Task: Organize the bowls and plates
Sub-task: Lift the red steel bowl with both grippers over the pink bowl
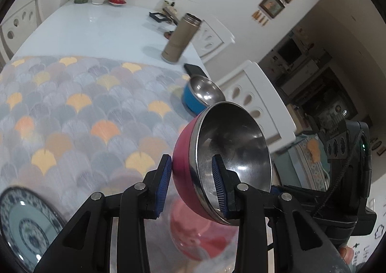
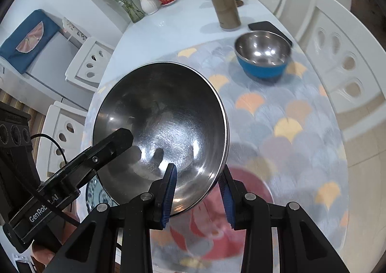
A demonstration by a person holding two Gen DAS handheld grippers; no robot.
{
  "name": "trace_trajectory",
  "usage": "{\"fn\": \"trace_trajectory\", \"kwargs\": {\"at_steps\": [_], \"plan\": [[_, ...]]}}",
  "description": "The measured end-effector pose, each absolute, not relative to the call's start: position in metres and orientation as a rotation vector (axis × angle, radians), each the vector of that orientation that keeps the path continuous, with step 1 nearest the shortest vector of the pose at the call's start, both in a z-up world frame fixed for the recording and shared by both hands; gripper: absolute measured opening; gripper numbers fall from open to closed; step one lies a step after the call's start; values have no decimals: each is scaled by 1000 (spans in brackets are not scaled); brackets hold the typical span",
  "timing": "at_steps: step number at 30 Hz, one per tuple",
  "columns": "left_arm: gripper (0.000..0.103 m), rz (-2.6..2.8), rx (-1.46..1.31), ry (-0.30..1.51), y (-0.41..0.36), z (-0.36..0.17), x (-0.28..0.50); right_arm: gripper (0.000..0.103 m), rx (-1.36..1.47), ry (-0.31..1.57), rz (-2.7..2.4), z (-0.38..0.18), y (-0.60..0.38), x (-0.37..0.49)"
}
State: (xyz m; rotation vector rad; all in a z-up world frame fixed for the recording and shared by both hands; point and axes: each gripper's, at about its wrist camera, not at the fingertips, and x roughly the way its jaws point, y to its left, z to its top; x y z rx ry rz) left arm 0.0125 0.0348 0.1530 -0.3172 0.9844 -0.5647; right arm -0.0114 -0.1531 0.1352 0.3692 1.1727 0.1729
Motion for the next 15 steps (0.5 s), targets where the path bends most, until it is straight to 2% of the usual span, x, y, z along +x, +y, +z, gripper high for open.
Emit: {"fn": "trace_trajectory", "kwargs": {"at_steps": [15], "plan": [[30, -576, -229, 1002, -2, 131, -48, 35, 443, 1252, 98, 107, -181, -88]]}}
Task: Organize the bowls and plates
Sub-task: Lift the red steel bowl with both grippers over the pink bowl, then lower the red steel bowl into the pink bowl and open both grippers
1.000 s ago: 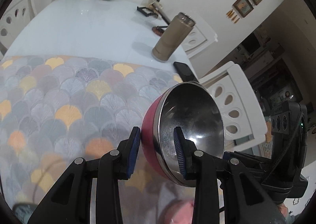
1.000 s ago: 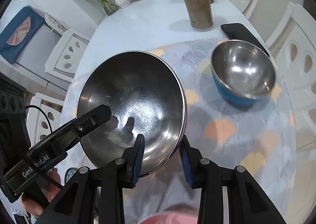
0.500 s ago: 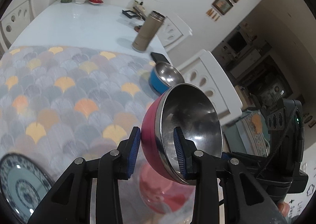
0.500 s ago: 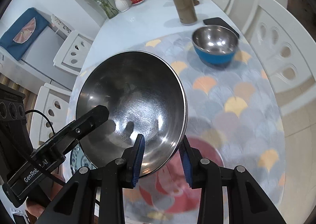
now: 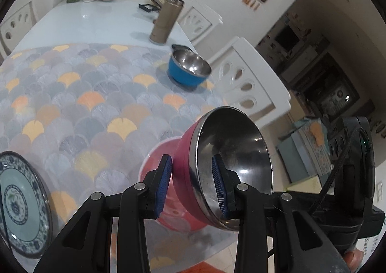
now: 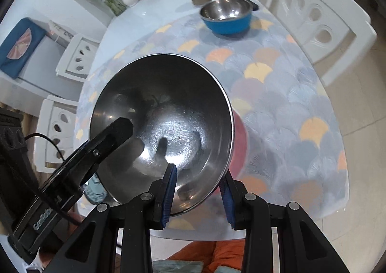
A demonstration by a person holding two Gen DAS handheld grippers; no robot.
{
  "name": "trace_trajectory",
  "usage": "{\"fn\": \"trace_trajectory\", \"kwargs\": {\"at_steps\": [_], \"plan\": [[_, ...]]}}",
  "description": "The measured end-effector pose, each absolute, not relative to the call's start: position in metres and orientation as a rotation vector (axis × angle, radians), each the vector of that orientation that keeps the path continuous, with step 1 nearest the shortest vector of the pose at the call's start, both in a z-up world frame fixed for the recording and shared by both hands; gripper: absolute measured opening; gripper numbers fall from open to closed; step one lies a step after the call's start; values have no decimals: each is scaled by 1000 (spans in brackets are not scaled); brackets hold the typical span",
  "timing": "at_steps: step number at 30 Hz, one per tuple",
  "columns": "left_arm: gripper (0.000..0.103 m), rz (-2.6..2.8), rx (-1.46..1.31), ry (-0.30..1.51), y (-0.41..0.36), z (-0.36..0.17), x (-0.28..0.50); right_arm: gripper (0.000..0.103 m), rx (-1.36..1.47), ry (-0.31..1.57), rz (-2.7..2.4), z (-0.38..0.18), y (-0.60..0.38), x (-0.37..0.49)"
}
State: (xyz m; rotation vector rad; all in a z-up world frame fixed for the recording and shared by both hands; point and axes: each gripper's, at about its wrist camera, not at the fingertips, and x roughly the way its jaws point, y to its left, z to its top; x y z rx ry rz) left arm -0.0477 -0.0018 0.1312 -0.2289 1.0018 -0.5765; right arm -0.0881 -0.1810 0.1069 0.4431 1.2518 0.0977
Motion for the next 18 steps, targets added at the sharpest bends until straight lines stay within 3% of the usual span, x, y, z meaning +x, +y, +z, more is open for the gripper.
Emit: {"fn": "trace_trajectory", "kwargs": {"at_steps": [18], "plan": [[31, -510, -92, 1078, -16, 93, -42, 35, 436, 1315, 49, 62, -183, -92]]}}
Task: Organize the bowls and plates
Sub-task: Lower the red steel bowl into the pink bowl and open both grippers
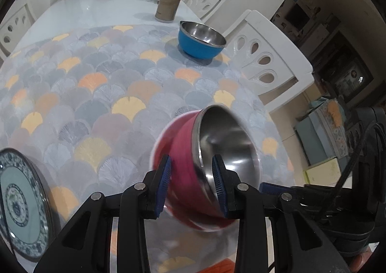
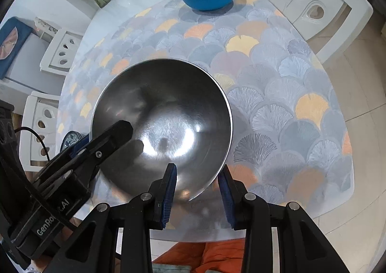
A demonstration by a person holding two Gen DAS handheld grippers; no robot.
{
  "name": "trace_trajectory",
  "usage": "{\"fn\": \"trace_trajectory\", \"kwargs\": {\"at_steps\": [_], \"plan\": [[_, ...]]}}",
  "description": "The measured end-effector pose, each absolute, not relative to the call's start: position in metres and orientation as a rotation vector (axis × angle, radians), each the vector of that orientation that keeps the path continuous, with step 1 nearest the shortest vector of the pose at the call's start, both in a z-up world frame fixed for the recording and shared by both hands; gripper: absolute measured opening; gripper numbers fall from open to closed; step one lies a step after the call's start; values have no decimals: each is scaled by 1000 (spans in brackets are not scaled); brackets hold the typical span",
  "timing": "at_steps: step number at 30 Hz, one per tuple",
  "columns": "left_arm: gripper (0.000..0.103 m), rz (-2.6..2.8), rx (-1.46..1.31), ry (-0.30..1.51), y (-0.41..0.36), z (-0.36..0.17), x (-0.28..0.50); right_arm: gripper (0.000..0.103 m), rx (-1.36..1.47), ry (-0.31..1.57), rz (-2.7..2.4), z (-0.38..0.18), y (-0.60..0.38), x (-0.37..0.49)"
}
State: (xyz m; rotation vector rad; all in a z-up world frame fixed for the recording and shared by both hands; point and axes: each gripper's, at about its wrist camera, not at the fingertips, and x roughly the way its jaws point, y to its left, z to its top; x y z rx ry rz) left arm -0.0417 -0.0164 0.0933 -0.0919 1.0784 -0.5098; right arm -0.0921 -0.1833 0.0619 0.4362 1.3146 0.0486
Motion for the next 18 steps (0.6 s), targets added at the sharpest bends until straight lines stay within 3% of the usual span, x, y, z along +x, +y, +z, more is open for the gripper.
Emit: {"fn": "trace_trajectory", "kwargs": {"at_steps": [9, 18], "plan": [[35, -465, -66, 1050, 3, 101, -39, 35, 436, 1330, 53, 58, -180, -90], [34, -445, -173, 1137, 19, 75, -22, 35, 448, 1349, 54, 55, -180, -85]]}}
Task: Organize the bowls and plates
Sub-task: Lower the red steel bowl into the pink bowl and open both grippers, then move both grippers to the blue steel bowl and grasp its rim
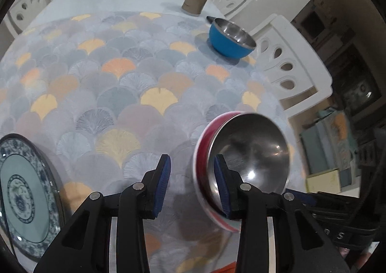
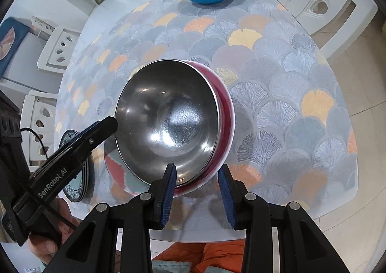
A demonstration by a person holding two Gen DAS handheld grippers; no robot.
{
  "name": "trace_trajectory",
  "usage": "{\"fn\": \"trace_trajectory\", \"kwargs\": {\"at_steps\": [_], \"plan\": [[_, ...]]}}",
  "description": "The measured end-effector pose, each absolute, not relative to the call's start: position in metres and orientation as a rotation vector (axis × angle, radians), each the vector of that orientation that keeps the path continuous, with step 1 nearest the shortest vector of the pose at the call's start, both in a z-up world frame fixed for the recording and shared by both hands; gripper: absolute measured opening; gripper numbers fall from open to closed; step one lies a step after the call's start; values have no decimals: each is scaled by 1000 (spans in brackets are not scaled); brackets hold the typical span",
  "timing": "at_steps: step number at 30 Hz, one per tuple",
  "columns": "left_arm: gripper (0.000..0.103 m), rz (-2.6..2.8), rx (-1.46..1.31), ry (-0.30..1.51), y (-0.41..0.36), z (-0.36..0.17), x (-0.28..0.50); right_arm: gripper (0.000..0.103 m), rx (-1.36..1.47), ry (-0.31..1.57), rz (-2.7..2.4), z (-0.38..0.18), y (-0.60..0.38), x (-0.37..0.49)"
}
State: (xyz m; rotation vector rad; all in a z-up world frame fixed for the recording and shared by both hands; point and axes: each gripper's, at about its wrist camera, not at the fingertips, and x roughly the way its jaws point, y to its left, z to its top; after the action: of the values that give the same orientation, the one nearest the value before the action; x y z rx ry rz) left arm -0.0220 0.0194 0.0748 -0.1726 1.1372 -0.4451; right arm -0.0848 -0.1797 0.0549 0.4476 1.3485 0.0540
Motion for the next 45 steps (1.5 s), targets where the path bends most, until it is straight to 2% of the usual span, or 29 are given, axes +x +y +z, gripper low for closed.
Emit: {"fn": "trace_trajectory", "kwargs": {"at_steps": [9, 19, 22, 23, 24, 25, 27, 35, 38, 39, 40, 45], "plan": [[34, -471, -175, 1107, 20, 95, -3, 36, 437, 1323, 42, 68, -192, -72], [34, -524, -179, 1031, 7, 142, 47, 36, 445, 1207, 93, 115, -202, -30], [35, -540, -170, 1005, 0, 153, 67, 40, 447, 1170, 97, 128, -210, -10], [36, -551, -179, 993, -2, 158, 77, 47, 444, 1160, 93, 131, -212, -3], [43, -556, -192, 989, -4, 161, 88, 56, 438, 1148, 84, 135, -217, 8], [57, -555, -200, 991, -6, 163, 95, 58, 436, 1143, 81, 137, -220, 14], [65, -557, -241, 989, -9, 164, 118, 58, 451, 1136, 87, 141, -230, 36], [65, -621, -232, 1019, -39, 150, 193, 58, 508, 1117, -9, 131, -275, 109], [57, -667, -219, 1043, -54, 133, 215, 58, 511, 1114, -46, 118, -289, 134], [47, -692, -212, 1061, -60, 125, 224, 58, 516, 1114, -56, 113, -293, 141], [44, -700, -206, 1082, -66, 116, 232, 58, 522, 1114, -68, 106, -298, 149], [43, -715, -207, 1153, -83, 83, 258, 58, 542, 1149, -100, 73, -310, 178]]}}
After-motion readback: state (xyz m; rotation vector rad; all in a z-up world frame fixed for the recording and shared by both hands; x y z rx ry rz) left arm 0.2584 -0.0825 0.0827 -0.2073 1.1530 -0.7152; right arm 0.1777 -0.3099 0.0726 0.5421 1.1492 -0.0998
